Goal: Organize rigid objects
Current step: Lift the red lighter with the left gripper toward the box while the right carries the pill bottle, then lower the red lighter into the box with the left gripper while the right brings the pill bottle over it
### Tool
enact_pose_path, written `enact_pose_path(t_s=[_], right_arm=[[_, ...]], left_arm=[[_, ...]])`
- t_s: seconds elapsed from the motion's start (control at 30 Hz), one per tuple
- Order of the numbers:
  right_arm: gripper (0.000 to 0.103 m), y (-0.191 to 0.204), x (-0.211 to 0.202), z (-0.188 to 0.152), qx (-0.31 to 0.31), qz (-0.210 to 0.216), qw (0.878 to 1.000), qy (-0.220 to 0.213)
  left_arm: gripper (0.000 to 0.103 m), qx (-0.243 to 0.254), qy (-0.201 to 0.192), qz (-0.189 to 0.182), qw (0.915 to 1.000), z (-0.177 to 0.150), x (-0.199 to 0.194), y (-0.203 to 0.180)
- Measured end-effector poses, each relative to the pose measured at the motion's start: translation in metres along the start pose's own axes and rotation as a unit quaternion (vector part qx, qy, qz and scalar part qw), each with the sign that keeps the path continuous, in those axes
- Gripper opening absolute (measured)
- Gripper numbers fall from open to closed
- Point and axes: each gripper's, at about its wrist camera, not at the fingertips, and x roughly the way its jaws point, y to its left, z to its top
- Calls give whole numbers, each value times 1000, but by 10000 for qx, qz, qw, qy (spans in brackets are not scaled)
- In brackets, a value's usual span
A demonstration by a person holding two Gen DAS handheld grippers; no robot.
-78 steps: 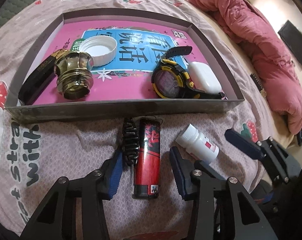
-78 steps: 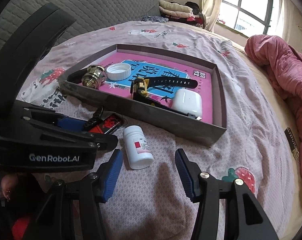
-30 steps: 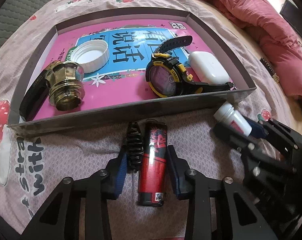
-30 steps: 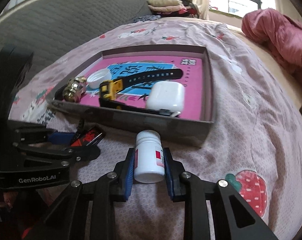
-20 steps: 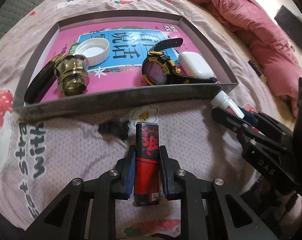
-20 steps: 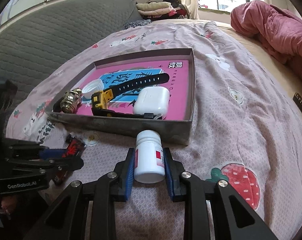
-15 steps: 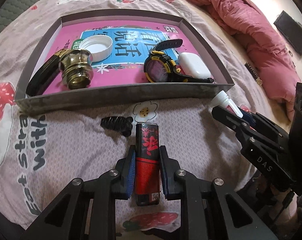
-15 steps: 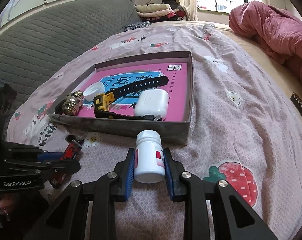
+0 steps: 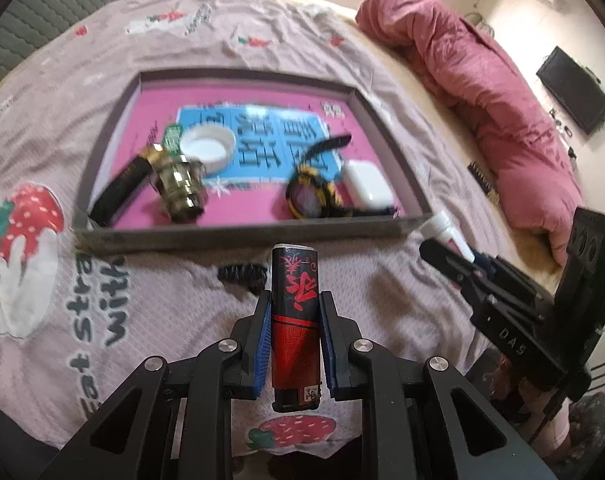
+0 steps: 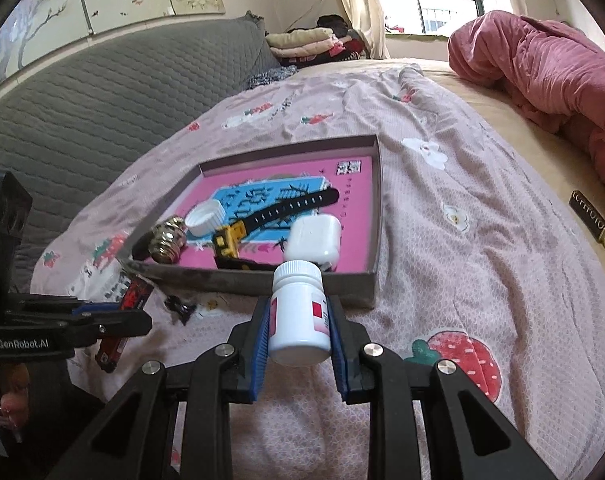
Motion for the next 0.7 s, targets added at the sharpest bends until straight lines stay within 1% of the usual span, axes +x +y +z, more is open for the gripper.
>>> enact_pose_path(t_s=[0.1, 0.33, 0.5, 0.7], right_arm=[[27, 4, -4, 5, -8, 28, 10000, -81], [27, 17, -10, 19, -122, 11, 9994, -327], [27, 18, -9, 32, -140, -62, 9988, -467], [27, 14, -2, 48, -219, -219, 9977, -601]], left_arm=[[22, -36, -178, 22, 9998, 10, -9, 1], [22, -229, -546, 45, 9982, 38, -25, 17], [22, -266, -648, 44, 9975, 55, -19, 18], [22, -222, -669, 67, 9975, 75, 2, 14]])
